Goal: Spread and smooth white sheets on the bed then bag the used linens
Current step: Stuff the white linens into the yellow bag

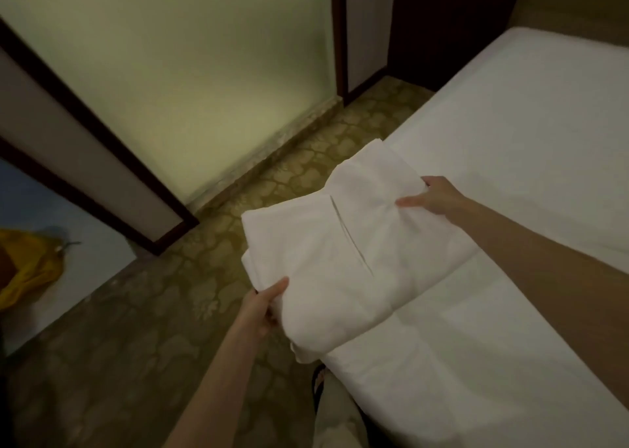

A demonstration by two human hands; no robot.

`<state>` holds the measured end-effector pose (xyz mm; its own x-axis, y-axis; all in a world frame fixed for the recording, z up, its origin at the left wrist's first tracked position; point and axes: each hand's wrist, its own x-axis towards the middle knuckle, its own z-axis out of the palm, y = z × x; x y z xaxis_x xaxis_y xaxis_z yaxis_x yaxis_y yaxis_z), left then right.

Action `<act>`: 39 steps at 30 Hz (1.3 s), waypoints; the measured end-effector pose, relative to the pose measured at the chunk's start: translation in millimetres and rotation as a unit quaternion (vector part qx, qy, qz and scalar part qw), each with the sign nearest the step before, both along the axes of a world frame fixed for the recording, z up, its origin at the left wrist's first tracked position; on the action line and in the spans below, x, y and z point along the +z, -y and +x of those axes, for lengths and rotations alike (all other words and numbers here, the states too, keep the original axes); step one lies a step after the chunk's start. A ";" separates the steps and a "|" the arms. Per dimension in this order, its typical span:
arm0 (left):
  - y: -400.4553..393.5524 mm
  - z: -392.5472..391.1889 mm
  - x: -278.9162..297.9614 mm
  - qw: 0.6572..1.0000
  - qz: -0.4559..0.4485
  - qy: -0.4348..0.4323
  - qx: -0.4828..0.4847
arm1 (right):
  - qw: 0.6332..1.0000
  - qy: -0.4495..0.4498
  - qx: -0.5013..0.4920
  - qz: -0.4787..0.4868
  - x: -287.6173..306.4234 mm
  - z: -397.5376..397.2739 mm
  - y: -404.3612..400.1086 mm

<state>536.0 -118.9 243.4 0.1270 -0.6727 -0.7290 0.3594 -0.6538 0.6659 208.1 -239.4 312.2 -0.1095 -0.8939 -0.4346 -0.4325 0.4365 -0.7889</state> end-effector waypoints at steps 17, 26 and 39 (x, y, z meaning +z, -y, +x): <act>102.3 -41.1 -174.3 0.964 0.254 -0.071 0.029 | 0.983 -0.181 -0.018 0.035 -200.3 30.4 164.0; 122.4 -19.1 -205.6 0.962 0.259 0.088 0.026 | 0.943 -0.268 0.152 0.125 -286.1 61.1 64.2; 238.3 -9.5 -194.4 0.813 0.074 0.353 -0.458 | 0.874 0.170 -0.384 0.242 -296.9 76.3 -22.1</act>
<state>526.5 -357.2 49.0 0.0438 -0.6329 -0.7730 -0.7597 -0.5236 0.3856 284.4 -217.3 15.4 -0.3878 -0.3152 -0.8662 0.3593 0.8137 -0.4570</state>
